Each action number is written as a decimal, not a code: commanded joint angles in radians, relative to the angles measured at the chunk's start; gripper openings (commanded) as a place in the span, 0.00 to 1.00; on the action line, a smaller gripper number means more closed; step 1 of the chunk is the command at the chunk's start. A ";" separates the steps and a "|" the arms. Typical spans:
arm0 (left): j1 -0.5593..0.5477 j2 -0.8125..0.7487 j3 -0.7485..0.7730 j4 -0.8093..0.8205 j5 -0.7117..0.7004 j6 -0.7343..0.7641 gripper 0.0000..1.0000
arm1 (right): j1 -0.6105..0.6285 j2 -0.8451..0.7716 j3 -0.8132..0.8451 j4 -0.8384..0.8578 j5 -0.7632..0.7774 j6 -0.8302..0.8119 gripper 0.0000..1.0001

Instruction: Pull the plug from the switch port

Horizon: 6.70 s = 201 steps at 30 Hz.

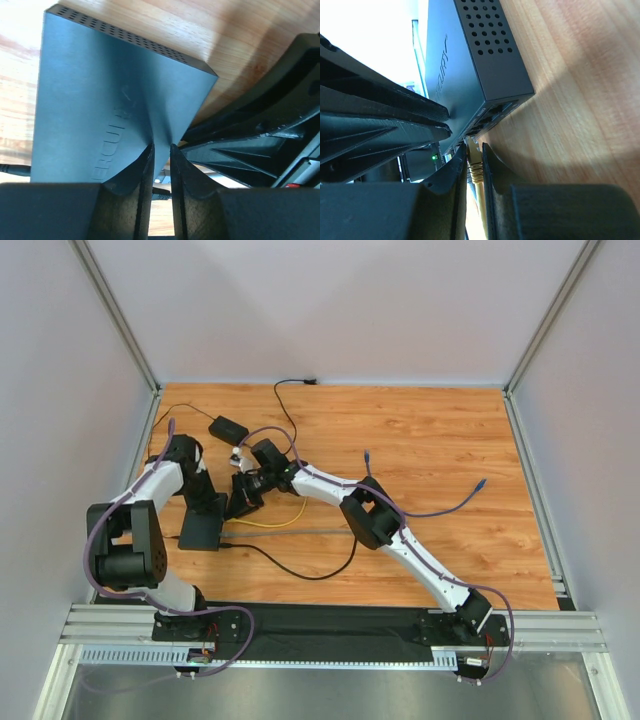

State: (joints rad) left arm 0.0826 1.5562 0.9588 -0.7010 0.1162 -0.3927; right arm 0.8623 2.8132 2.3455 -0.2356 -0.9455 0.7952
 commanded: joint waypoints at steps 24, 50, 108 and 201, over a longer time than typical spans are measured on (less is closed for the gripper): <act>-0.010 0.174 0.083 -0.037 -0.093 -0.038 0.18 | -0.058 -0.165 -0.202 -0.002 0.037 -0.122 0.00; -0.009 -0.097 0.058 0.014 -0.070 -0.008 0.20 | -0.302 -1.120 -0.830 -0.220 1.260 -0.492 0.00; 0.158 -0.228 -0.060 -0.038 -0.067 -0.129 0.15 | 0.011 -0.391 -0.279 -0.111 0.077 -0.350 0.51; 0.143 -0.291 -0.285 0.021 -0.099 -0.273 0.14 | 0.061 0.037 0.047 -0.137 -0.105 -0.232 0.32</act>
State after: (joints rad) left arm 0.2287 1.2655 0.7010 -0.6876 0.0254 -0.6678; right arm 0.9195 2.8300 2.3962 -0.3248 -1.0496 0.5892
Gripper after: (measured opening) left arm 0.142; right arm 0.321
